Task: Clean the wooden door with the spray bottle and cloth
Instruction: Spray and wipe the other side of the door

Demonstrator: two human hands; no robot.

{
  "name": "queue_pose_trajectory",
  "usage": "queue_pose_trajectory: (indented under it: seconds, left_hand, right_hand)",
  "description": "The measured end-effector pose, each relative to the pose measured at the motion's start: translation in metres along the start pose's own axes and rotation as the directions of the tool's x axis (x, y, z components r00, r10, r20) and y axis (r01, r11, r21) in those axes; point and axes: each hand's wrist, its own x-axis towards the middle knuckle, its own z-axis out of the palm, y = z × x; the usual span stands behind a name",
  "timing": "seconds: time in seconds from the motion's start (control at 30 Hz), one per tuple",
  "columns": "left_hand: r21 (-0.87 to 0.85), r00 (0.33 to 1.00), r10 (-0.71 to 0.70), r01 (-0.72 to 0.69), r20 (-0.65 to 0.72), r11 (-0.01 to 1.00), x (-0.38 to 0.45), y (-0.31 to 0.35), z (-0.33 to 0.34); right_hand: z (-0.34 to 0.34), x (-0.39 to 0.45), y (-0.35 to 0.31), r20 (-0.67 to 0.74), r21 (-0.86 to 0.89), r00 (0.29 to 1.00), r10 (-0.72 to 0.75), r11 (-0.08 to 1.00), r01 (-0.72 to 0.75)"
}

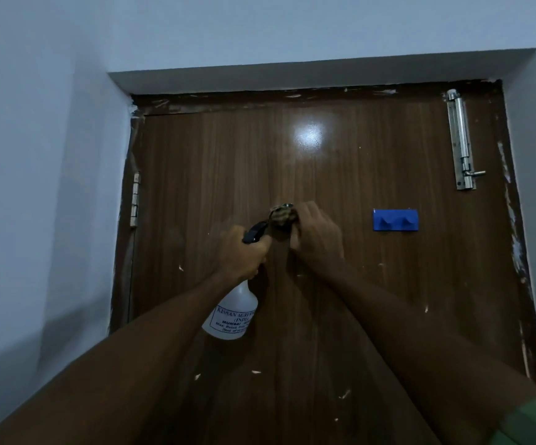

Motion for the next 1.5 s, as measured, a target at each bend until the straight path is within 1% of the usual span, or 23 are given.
queue_pose_trajectory:
  seconds: [0.1,0.17,0.23,0.3,0.37,0.43,0.53,0.67,0.77,0.8,0.87,0.93,0.97,1.03,1.1,1.2,1.23,1.27,1.3,1.37,1.4,1.43,1.5]
  left_hand:
    - [0.010,1.000,-0.011,0.011,-0.003,1.000,0.003,-0.004,-0.013]
    - [0.017,1.000,-0.008,0.009,-0.013,1.000,0.004,-0.009,-0.022]
    - [0.030,1.000,0.004,-0.004,-0.009,1.000,0.001,-0.013,-0.028]
    - [0.070,1.000,0.019,-0.018,-0.013,0.997,-0.003,-0.019,-0.035]
    - [0.092,0.999,0.030,-0.027,-0.022,0.995,-0.007,-0.025,-0.040]
    - [0.090,1.000,0.008,-0.006,-0.016,0.996,-0.010,-0.030,-0.045]
    - [0.145,0.998,-0.056,0.054,0.014,0.988,-0.011,-0.038,-0.048]
    - [0.209,0.995,-0.097,0.101,-0.031,0.973,-0.005,-0.047,-0.065]
    - [0.199,0.998,-0.061,0.062,-0.014,0.978,-0.004,-0.056,-0.078]
    - [0.196,0.999,-0.044,0.044,-0.008,0.980,-0.006,-0.061,-0.083]
    - [0.185,1.000,-0.028,0.028,-0.002,0.982,-0.009,-0.068,-0.092]
    - [0.169,0.999,-0.032,0.036,-0.027,0.985,-0.012,-0.075,-0.103]
    - [0.162,0.998,-0.039,0.045,-0.040,0.986,-0.013,-0.078,-0.108]
    - [0.156,0.997,-0.055,0.061,-0.045,0.986,-0.013,-0.083,-0.119]
    - [0.156,0.995,-0.067,0.078,-0.076,0.985,-0.014,-0.088,-0.129]
    - [0.154,0.993,-0.086,0.098,-0.085,0.983,-0.017,-0.096,-0.145]
    - [0.144,0.992,-0.097,0.108,-0.077,0.984,-0.019,-0.099,-0.153]
    - [0.136,0.992,-0.111,0.119,-0.067,0.983,-0.022,-0.102,-0.161]
    - [0.131,0.990,-0.124,0.132,-0.069,0.983,-0.023,-0.107,-0.169]
    - [0.137,0.986,-0.141,0.153,-0.093,0.979,-0.025,-0.114,-0.182]
    - [0.140,0.985,-0.145,0.157,-0.093,0.978,-0.026,-0.116,-0.184]
    - [0.141,0.987,-0.140,0.150,-0.076,0.979,-0.026,-0.116,-0.185]
    - [0.116,0.991,-0.131,0.134,-0.032,0.984,-0.025,-0.115,-0.180]
  right_hand:
    - [0.009,-0.005,-0.009,-0.093,0.078,0.976,0.199,0.978,-0.192]
    - [0.013,-0.007,-0.017,-0.084,0.074,0.971,0.222,0.974,-0.216]
    - [0.017,-0.012,-0.020,-0.003,-0.039,1.000,-0.007,0.999,0.007]
    - [0.022,-0.018,-0.020,0.106,-0.142,0.943,-0.317,0.933,0.330]
    - [0.022,-0.014,-0.024,0.204,-0.215,0.885,-0.419,0.862,0.458]
    - [0.020,-0.005,-0.031,0.180,-0.262,0.931,-0.316,0.897,0.356]
    - [0.014,0.010,-0.036,0.045,-0.172,0.998,-0.045,0.984,0.052]
    - [0.027,0.032,-0.058,0.099,-0.188,0.995,-0.030,0.981,0.048]
    - [0.049,0.015,-0.072,0.063,-0.137,0.997,0.049,0.990,-0.040]
    - [0.058,0.000,-0.077,0.078,-0.112,0.997,0.008,0.994,0.000]
    - [0.073,-0.029,-0.086,0.161,-0.056,0.952,-0.260,0.961,0.272]
    - [0.080,-0.043,-0.088,0.279,-0.021,0.793,-0.541,0.822,0.569]
    - [0.079,-0.036,-0.086,0.318,-0.031,0.748,-0.582,0.782,0.622]
    - [0.077,-0.010,-0.092,0.313,-0.057,0.830,-0.461,0.863,0.502]
    - [0.079,0.016,-0.100,0.236,-0.102,0.948,-0.212,0.965,0.241]
    - [0.094,0.014,-0.119,0.051,-0.039,0.999,0.000,0.999,0.002]
    - [0.101,0.002,-0.125,0.047,0.017,0.999,-0.021,1.000,0.020]
    - [0.108,-0.015,-0.130,0.082,0.060,0.988,-0.132,0.990,0.127]
    - [0.114,-0.032,-0.132,0.134,0.091,0.938,-0.321,0.946,0.310]
    - [0.120,-0.042,-0.128,0.257,0.100,0.728,-0.636,0.766,0.634]
    - [0.120,-0.033,-0.126,0.276,0.080,0.677,-0.682,0.718,0.691]
    - [0.122,-0.021,-0.127,0.265,0.045,0.703,-0.660,0.737,0.675]
    - [0.122,0.004,-0.138,0.171,0.028,0.885,-0.432,0.900,0.434]
